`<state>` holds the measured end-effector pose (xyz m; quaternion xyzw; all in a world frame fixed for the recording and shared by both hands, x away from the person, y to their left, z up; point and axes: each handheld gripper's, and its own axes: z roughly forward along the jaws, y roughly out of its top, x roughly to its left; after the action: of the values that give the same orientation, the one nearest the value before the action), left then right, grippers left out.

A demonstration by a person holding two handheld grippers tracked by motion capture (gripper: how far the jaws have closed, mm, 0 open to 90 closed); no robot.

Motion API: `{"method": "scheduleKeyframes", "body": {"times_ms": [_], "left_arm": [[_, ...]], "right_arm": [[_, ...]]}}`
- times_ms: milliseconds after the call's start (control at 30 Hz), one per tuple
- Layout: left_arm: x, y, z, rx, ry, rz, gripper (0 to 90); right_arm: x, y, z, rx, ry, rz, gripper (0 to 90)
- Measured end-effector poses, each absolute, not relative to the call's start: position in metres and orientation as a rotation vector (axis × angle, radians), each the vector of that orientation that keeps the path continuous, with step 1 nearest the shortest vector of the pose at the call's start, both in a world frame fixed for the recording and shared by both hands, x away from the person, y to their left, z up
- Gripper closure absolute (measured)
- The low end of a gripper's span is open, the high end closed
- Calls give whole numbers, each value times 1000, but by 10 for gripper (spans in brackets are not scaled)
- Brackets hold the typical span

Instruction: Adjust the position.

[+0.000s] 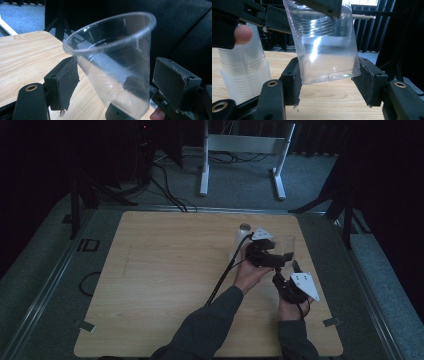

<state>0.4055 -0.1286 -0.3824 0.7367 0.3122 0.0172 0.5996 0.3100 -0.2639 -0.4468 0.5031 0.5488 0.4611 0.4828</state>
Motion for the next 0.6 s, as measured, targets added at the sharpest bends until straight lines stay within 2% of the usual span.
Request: {"method": "scheduleKeyframes", "body": {"times_ms": [600], "left_arm": [[408,-134,-383,1676,758,18,205]], "right_arm": [[309,-262,-447,1211,1334,1135,426]]}}
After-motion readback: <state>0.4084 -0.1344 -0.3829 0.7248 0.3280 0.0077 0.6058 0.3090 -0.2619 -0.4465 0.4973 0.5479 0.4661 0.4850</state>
